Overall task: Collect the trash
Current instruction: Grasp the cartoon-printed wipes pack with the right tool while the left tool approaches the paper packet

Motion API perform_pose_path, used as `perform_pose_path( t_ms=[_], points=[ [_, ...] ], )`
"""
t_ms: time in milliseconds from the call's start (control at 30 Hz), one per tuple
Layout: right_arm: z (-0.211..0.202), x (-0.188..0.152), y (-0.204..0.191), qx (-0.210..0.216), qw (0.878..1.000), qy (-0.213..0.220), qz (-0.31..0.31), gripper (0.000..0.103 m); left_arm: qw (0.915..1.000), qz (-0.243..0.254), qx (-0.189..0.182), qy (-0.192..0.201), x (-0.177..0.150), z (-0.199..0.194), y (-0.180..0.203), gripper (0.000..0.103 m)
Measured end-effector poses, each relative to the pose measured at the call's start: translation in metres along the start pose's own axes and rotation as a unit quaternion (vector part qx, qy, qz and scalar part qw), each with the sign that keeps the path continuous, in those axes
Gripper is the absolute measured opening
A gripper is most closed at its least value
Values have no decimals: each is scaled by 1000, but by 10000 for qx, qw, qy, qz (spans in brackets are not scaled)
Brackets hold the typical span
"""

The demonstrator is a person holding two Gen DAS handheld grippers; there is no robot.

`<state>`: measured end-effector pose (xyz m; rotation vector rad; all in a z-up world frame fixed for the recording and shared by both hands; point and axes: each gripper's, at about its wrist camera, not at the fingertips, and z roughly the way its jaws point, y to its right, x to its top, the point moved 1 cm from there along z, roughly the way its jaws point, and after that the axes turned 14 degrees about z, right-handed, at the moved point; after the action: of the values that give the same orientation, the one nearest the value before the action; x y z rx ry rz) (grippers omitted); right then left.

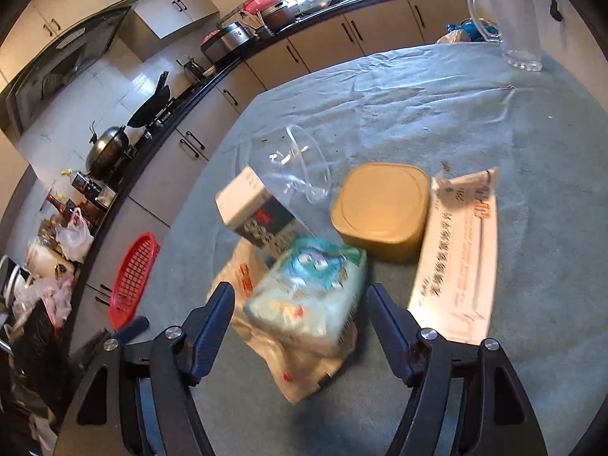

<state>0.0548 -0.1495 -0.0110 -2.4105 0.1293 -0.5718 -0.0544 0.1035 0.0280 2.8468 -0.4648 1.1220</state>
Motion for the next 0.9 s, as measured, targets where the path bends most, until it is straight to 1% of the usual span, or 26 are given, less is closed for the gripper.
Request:
perform_pose_path(
  t_ms=[67,133,200,267,333,433,500,533,600,667,733,767,833,900],
  points=[
    [8,3,-4,-39,10000,-78,1,79,10000,-15,-32,-20,2,1,4,65],
    [15,2,-8,-222,9996,-170,-80,78,10000,-14,-67,-48,4,2,7,66],
    [18,0,-6,-227,9995,-236,-49,66,9999,-2,-71,-74,5,3,11,67],
    [15,-2,0,-162,9996,-233,-31,56,9999,18,-89,-104,8,3,15,68],
    [10,-4,5,-107,9997,-205,-16,52,9999,29,-105,-112,12,4,19,68],
    [6,-8,12,-118,9997,-218,-69,51,9998,37,-140,-129,16,5,25,68],
    [8,-16,14,-33,9995,-293,-107,51,9998,-28,-150,-137,17,6,24,68],
    [7,-19,13,81,9993,-353,-98,51,9997,-52,-146,-165,17,7,24,68],
    [10,-30,8,538,9962,-675,-83,51,9997,-108,-109,-201,18,8,22,68],
    [11,-42,2,791,9931,-863,-117,50,9994,-196,-111,-264,17,8,18,68],
    [6,-48,2,1036,9911,-841,-25,46,9991,-257,-144,-310,16,7,14,69],
    [1,-47,3,1066,9916,-726,-10,45,9989,-289,-166,-330,14,5,13,69],
    [-11,-46,6,966,9943,-435,-69,45,9982,-392,-247,-384,10,4,11,72],
    [-18,-45,11,969,9948,-315,-19,45,9964,-553,-412,-485,7,6,12,72]
  ],
)
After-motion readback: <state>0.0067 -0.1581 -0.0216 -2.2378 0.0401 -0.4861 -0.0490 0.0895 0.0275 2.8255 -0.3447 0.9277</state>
